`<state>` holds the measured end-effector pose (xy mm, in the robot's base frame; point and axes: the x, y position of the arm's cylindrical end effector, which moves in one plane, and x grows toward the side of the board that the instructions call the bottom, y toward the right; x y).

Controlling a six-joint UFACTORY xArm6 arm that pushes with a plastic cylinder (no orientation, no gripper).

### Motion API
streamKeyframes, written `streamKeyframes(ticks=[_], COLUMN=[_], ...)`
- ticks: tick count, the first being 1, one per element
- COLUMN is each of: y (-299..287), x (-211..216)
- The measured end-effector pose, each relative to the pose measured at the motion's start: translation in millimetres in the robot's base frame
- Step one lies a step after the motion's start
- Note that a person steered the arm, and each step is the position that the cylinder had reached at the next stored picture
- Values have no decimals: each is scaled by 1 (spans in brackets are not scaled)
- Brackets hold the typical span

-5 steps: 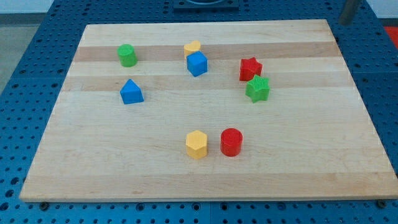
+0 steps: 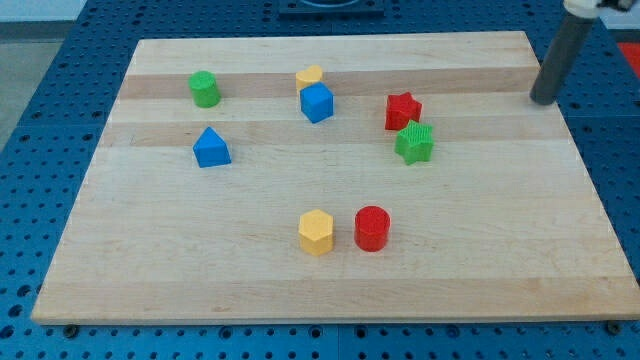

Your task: Move your arm diagonally bottom right to the red circle

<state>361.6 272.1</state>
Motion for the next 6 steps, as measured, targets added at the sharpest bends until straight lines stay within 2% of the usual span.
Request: streamKeyframes(ticks=[3, 4, 6], y=[-46, -99, -209], x=[168, 211, 238])
